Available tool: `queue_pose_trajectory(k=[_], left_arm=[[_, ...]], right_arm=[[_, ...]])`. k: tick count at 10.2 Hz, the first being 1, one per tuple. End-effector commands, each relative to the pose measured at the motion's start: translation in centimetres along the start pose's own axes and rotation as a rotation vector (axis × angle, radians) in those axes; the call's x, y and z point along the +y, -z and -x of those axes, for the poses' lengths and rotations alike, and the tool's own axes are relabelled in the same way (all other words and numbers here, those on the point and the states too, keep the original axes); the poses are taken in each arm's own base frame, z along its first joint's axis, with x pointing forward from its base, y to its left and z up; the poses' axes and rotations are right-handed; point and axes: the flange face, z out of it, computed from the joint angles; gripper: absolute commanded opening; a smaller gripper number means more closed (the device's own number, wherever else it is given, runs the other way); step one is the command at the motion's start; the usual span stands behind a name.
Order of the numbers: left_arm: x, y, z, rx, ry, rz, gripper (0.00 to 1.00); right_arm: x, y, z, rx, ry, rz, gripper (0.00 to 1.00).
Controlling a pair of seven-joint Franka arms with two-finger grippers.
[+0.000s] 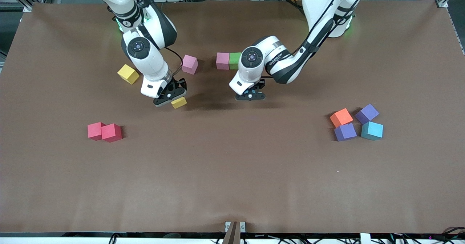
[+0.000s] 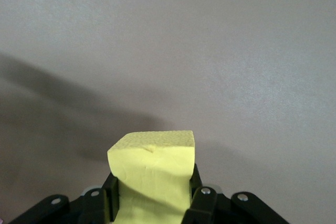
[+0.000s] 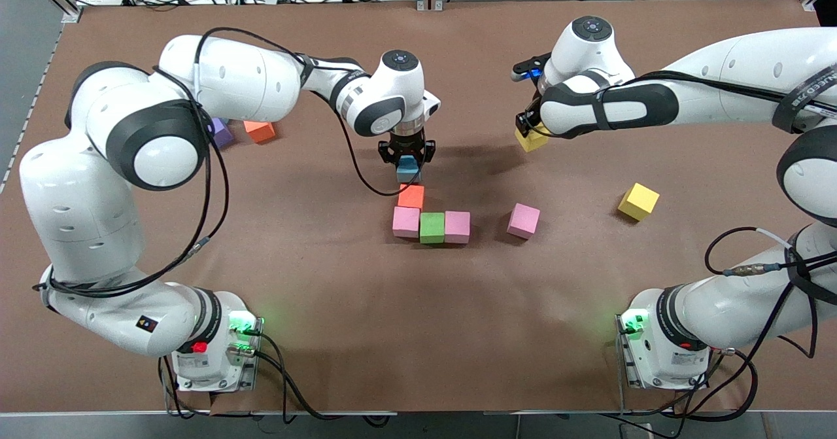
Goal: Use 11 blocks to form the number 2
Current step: 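Grasp yellow with the right gripper while the left gripper carries blue toward orange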
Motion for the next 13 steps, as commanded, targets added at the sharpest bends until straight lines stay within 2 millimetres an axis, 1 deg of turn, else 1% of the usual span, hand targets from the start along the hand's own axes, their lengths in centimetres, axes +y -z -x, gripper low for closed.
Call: queue_pose_trajectory(k=[1,4,5,9,13], left_arm=[[0.4,0.1,0.9,0.023,-0.009,-0.007,0.06],[0.8,-0.2,1.5,0.019,-0.023,-0.01,0.06],[1.0,-0.3,1.7,0.018,-0.028,-0.011,0.06],[0.7,-1.8,2.1,-0.004,-0.029,-0.029,0.07],[0.9,-1.7,2.5,-0.002,-0.045,-0.03,0.08]], right_arm=[[0.3,0.8,0.1,0.0,-0.022,0.007,0.22],[0.4,0.9,0.1,0.001,-0.025,0.008,0.22],[0.3,0.9,0.1,0.001,-0.054,0.008,0.22],[0.0,0.8,0.1,0.006,-0.104,0.005,0.22],[-0.9,0.9,-0.1,0.008,-0.134,0.002,0.22]])
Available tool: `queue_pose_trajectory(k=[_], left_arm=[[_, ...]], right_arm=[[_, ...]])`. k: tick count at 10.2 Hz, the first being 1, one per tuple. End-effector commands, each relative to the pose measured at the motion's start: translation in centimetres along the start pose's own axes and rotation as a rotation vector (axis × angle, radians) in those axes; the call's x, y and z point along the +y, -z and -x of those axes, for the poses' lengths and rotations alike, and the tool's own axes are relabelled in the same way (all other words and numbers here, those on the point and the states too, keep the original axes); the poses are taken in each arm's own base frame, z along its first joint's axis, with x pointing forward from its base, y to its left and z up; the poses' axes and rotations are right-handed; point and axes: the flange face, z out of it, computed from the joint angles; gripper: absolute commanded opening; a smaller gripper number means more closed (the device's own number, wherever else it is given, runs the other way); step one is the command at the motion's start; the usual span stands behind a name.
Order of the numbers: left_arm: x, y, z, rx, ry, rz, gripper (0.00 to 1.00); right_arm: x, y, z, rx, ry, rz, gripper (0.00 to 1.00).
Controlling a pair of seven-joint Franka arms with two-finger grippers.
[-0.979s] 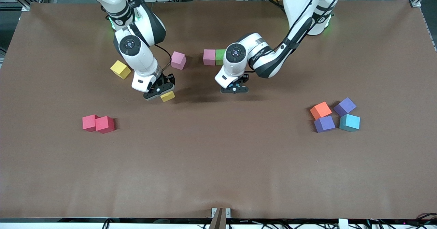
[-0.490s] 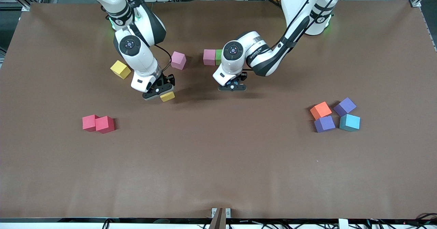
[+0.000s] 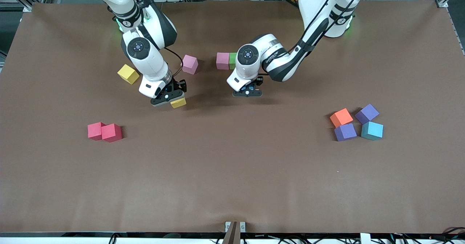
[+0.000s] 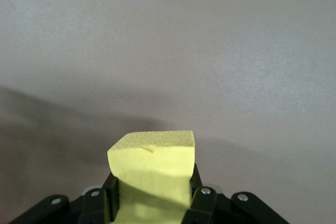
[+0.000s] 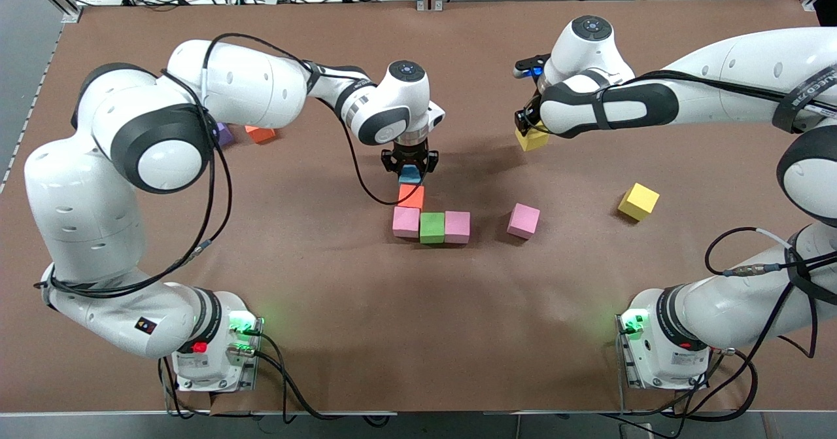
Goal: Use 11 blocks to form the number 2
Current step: 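Grasp yellow with the right gripper while the left gripper carries blue toward orange, then place blue below orange with the left gripper while the right gripper carries yellow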
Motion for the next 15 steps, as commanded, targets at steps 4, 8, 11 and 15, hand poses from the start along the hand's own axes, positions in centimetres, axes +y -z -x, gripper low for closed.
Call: queue_pose_trajectory(k=[4,8,11,15], left_arm=[[0.3,-0.4,0.8,0.013,-0.018,-0.01,0.09],[0.3,0.0,0.5,0.016,0.01,0.0,1.0],[-0.4,0.8,-0.5,0.025,0.029,0.007,1.0],[-4.6,8.2,-4.8,0.126,0.124,0.063,1.0]], right_arm=[[-0.7,1.1,-0.3,0.012,-0.031,0.002,0.22],[-1.6,1.2,-0.3,0.016,-0.017,-0.001,0.22],[-1.7,1.1,-0.3,0.014,-0.014,-0.001,0.22],[-5.3,0.7,-1.0,0.027,0.19,-0.014,0.22]])
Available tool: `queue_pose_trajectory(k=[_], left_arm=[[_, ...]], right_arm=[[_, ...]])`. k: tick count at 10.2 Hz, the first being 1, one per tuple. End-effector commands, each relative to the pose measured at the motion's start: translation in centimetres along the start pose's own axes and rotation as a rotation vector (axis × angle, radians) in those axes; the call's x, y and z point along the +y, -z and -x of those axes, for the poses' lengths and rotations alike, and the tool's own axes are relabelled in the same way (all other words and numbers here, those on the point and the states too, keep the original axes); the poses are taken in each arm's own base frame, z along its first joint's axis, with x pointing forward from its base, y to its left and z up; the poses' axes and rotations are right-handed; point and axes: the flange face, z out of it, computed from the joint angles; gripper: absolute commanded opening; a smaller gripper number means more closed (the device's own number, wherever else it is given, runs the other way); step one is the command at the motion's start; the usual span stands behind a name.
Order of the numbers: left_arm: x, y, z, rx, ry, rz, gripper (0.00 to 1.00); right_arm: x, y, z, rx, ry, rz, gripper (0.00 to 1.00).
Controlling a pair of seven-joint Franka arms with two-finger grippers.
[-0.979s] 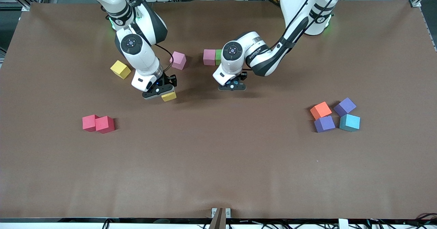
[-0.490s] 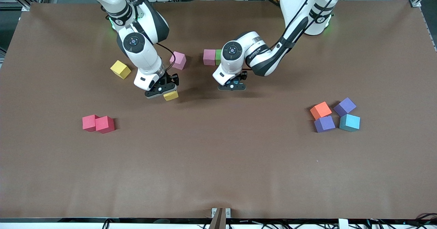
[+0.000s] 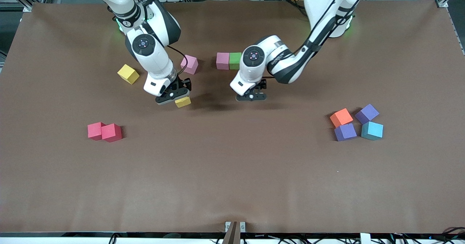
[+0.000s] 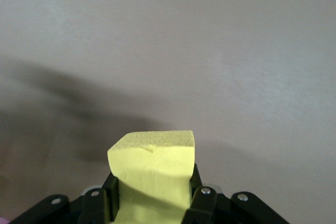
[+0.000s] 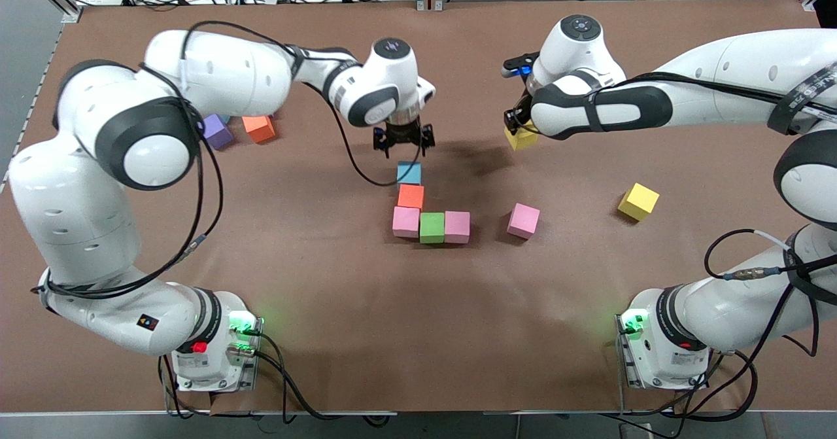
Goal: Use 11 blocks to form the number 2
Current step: 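Place blue below orange with the left gripper while the right gripper carries yellow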
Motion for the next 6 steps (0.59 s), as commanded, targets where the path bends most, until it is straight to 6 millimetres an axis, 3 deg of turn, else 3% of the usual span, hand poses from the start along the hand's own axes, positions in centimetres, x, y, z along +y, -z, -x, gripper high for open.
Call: queue_pose_trajectory(k=[1,4,6], left_arm=[[-3.1,4.9,-2.7,0.074,0.056,0.018,1.0],[-6.9,6.5,-6.5,0.076,0.141,0.052,1.0],[-8.4,7.6,-7.8,0.091,0.18,0.058,1.0]], right_arm=[[-2.6,-0.6,-1.1,0.001,0.211,-0.008,0.22],[-6.7,-3.6,-1.9,-0.005,0.57,-0.035,0.22],[-9.8,-5.4,-2.3,0.004,0.774,-0.051,0.22]])
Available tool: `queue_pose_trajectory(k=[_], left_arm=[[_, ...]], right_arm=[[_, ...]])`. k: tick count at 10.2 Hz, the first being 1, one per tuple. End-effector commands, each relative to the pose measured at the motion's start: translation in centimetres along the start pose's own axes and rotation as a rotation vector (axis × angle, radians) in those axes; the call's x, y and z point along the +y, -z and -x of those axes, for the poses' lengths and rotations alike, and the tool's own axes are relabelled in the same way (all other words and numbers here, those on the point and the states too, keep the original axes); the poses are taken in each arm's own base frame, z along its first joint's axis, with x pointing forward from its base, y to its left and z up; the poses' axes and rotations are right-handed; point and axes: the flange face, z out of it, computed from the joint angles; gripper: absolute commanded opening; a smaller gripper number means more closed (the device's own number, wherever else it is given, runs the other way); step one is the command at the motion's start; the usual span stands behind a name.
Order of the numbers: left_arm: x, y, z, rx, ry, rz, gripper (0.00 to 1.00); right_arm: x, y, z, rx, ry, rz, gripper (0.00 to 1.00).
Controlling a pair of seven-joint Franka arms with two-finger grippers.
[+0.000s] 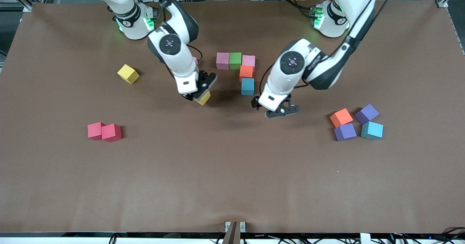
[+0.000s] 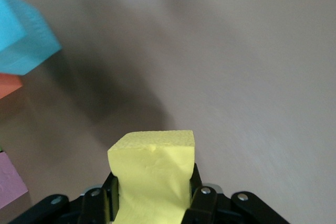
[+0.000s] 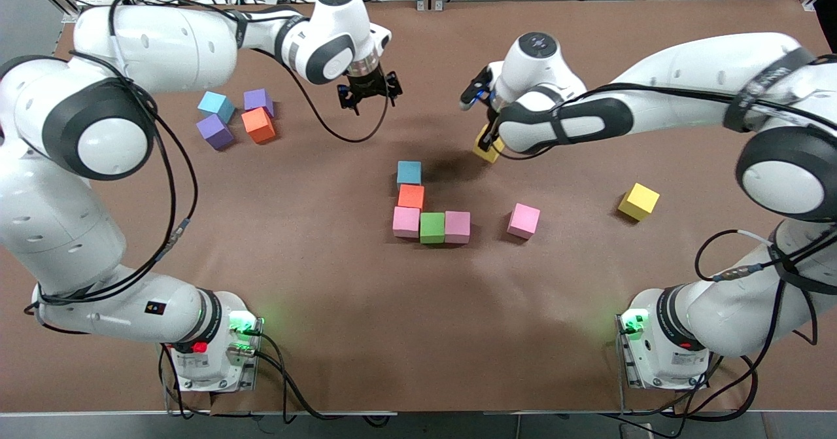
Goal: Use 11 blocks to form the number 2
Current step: 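Place blue below orange with the left gripper while the right gripper carries yellow, then place yellow beside blue with the right gripper while the left gripper grasps purple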
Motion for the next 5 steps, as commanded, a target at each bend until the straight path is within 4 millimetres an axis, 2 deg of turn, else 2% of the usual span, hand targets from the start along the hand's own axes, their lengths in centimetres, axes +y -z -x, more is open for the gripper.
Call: queue_pose_trajectory(k=[1,2,5], left_arm=[[-2.5,2.0,-2.1,0.024,0.042,-0.018,1.0],[-4.3,2.9,-4.0,0.026,0.076,-0.027,1.0],[-10.0,3.2,-8.8,0.023,0.14,-0.034,1.0]], right_arm=[[-1.1,-2.5,-3.3,0.008,0.254,-0.013,0.22],[-2.0,-3.3,-4.1,0.007,0.347,-0.02,0.22],[-5.0,-4.5,-4.9,-0.002,0.483,-0.032,0.16]])
